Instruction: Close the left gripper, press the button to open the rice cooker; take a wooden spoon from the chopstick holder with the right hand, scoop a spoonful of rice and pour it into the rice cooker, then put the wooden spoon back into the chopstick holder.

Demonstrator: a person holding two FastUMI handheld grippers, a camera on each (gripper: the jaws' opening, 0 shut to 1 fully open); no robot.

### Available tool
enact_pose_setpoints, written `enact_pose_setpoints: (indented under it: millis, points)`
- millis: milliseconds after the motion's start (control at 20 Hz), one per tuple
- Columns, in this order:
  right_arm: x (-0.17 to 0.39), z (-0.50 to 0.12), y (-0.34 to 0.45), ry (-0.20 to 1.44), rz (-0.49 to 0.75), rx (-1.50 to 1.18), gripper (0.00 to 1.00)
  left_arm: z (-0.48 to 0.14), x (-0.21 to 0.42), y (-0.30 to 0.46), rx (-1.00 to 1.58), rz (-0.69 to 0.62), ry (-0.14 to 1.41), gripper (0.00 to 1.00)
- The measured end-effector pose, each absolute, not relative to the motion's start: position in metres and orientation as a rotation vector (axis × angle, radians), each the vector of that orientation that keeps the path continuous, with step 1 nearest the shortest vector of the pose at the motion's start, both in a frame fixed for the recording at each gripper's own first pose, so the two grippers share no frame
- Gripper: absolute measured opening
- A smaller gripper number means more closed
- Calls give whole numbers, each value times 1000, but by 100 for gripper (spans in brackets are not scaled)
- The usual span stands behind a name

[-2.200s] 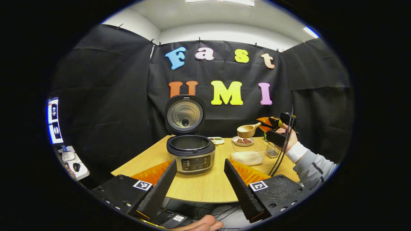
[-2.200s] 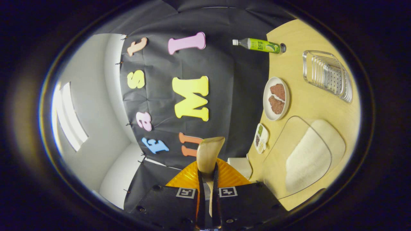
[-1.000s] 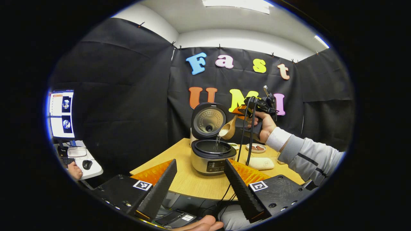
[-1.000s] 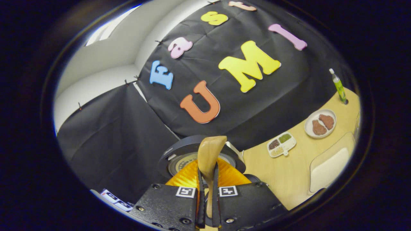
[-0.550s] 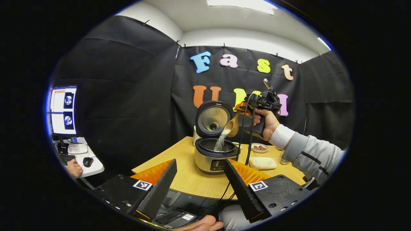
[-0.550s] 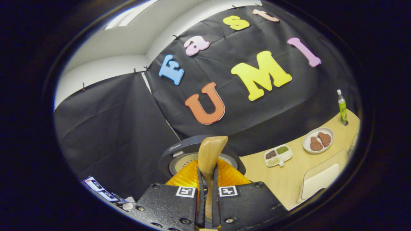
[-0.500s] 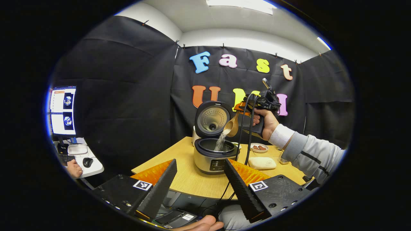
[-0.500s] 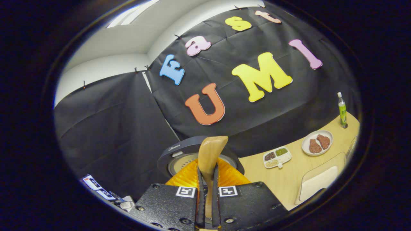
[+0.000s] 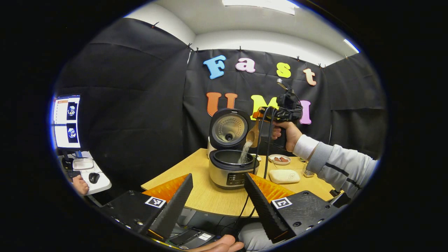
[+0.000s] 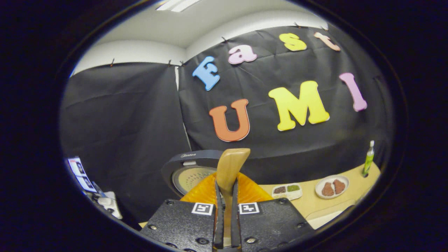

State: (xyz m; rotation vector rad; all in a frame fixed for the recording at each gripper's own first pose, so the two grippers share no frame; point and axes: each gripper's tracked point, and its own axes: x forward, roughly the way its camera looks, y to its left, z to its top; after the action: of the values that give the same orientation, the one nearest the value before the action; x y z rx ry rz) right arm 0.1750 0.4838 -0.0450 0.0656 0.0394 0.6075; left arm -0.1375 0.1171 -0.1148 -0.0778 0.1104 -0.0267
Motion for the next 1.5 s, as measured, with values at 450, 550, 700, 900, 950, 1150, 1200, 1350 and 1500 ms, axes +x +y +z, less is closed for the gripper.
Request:
enact_pose_setpoints:
  millis: [450,550,700,900,950,1150,1200,1350,1500]
  points:
    - [149,-71,527,-106,681,-279,13,-122,-136,111,4,-20,124,94]
    - [145,-70,527,-115,689,-291,13,-117,-135,116,-20,-8,114,94]
    - [147,-67,516,-115,680,-272,13,-117,-135,121,-67,-9,117,94]
    - [160,-59,478,-107,628,-219,13,-112,-133,125,-42,24,113,94]
    - [166,-57,463,-101,606,-204,13,-109,-133,123,-36,25,108,94]
    - [184,-47,399,-91,530,-158,13,-100,-132,97,-51,-21,90,95]
    - [188,-45,380,-90,509,-161,13,-96,-133,91,-60,-36,78,95]
    - [200,-34,320,-101,439,-156,13,-89,-134,69,-62,-75,59,94]
    - [199,-23,271,-129,396,-153,13,-87,-130,55,-47,-91,57,94]
